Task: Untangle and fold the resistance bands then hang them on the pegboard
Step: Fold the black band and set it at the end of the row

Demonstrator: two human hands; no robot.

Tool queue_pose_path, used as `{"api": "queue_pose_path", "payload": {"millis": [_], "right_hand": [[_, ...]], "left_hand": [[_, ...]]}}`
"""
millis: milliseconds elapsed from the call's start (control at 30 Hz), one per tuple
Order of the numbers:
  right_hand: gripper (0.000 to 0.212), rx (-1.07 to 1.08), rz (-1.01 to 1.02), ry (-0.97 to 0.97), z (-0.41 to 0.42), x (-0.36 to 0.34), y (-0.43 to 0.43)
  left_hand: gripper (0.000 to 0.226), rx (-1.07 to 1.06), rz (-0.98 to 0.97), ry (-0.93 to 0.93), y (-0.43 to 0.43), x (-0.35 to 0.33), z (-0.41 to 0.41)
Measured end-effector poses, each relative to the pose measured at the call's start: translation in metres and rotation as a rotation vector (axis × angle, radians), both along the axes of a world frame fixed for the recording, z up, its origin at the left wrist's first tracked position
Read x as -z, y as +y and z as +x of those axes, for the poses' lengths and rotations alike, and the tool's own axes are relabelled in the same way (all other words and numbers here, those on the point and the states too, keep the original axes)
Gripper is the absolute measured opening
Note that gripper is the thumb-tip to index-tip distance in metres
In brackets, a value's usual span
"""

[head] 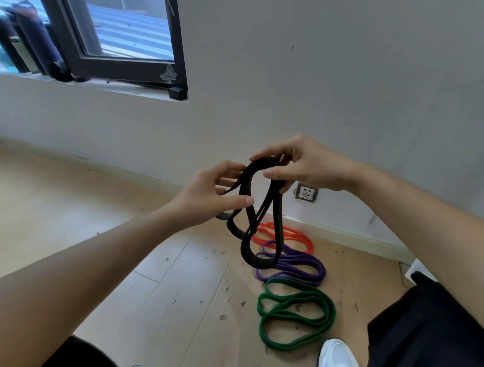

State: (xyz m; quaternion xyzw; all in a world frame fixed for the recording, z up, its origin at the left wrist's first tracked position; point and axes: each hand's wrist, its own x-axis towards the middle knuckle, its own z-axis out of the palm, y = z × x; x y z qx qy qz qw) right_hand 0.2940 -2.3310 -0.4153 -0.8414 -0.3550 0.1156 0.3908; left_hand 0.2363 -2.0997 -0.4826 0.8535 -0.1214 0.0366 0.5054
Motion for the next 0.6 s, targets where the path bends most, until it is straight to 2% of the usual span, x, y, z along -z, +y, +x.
{"api": "queue_pose_path", "payload": {"millis": [100, 267, 367, 467, 600], "right_hand": [[0.033, 0.018, 0.062, -0.024, -0.002, -0.002, -0.001], [0.028, 0.088, 0.336, -0.023, -0.005, -0.003, 0.005], [0.027, 0.137, 0.503, 0.031, -0.007, -0.004, 0.010], [0.025, 0.178, 0.646, 0.076, -0.008, -0.007, 0.012], [0.026, 0.189, 0.731, 0.165, -0.006, -0.011, 0.004]], "left_hand": [[0.077, -0.007, 0.038, -0.040, -0.007, 0.004, -0.002], [0.109, -0.075, 0.015, -0.184, -0.035, 0.004, -0.010], [0.117, -0.170, 0.090, -0.271, -0.044, 0.004, -0.010], [0.105, -0.282, 0.178, -0.360, -0.044, 0.007, -0.008], [0.067, -0.339, 0.192, -0.433, -0.035, 0.010, -0.001]]}}
